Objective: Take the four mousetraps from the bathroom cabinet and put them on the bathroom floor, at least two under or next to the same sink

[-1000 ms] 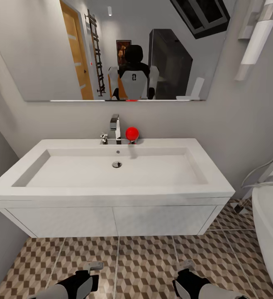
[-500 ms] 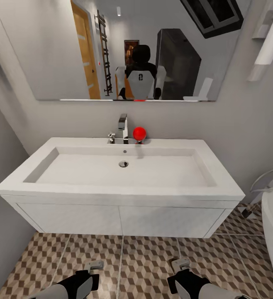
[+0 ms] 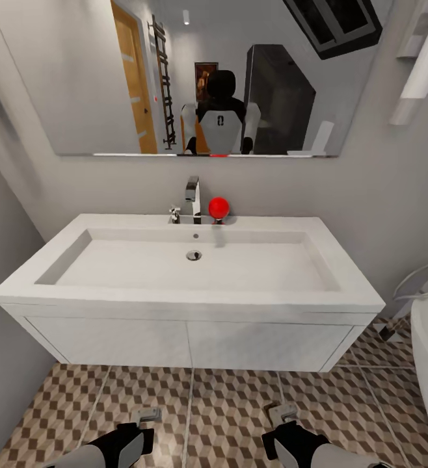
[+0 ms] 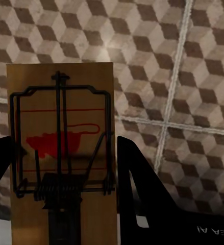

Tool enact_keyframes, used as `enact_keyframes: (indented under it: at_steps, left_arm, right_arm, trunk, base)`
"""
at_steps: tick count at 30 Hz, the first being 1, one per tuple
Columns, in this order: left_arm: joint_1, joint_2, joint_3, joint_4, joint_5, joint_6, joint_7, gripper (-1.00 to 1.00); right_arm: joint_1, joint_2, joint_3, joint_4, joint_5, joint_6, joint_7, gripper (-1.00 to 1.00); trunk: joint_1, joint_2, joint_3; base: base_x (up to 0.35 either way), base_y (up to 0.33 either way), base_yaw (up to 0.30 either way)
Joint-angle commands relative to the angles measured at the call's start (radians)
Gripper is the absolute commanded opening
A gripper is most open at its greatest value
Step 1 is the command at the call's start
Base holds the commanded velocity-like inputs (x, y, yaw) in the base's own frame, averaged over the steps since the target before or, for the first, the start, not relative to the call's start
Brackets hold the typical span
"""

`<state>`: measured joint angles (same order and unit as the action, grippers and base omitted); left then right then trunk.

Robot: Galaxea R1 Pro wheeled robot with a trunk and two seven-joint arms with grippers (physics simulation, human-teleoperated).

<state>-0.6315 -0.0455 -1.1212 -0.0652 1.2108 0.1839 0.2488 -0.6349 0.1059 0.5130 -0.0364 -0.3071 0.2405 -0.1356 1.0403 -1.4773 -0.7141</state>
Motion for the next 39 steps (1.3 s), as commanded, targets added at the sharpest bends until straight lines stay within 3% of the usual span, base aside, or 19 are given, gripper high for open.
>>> enact_keyframes:
  at_steps: [1,4,10,27,32,39]
  left_arm:
    - [-0.001,0.001,-0.008,-0.002,0.004,0.005,0.006,-1.00]
    - [-0.001,-0.002,-0.007,-0.002,0.004,0.005,0.005,-1.00]
    - [-0.001,0.004,-0.006,-0.002,0.007,0.005,0.004,-1.00]
    - [-0.001,0.009,-0.006,-0.003,0.005,-0.008,0.004,-1.00]
    - [-0.027,0.011,-0.006,-0.137,-0.001,-0.050,0.006,-1.00]
    - [-0.064,-0.007,-0.006,-0.167,-0.003,-0.053,0.004,-1.00]
  right_arm:
    - [0.000,-0.001,0.009,-0.002,-0.010,0.005,-0.004,-1.00]
    - [0.000,0.000,0.009,-0.002,-0.010,0.002,-0.004,-1.00]
    - [0.000,-0.002,0.009,0.001,-0.010,-0.093,-0.005,-1.00]
    - [0.006,-0.003,0.008,0.000,-0.010,-0.114,-0.004,-1.00]
    - [0.004,-0.002,0.007,-0.023,-0.010,-0.200,-0.005,-1.00]
    - [-0.004,0.001,0.006,-0.077,-0.010,-0.217,-0.018,-1.00]
  trunk:
    - [0.004,-0.008,-0.004]
    - [0.015,-0.029,-0.013]
    - [0.038,-0.071,-0.032]
    - [0.104,-0.190,-0.085]
    - [0.123,-0.225,-0.101]
    - [0.150,-0.274,-0.123]
  base:
    - [0.000,0.000,0.000]
    - [0.000,0.000,0.000]
    - [0.000,0.000,0.000]
    - [0.000,0.000,0.000]
    - [0.000,0.000,0.000]
    - [0.000,0.000,0.000]
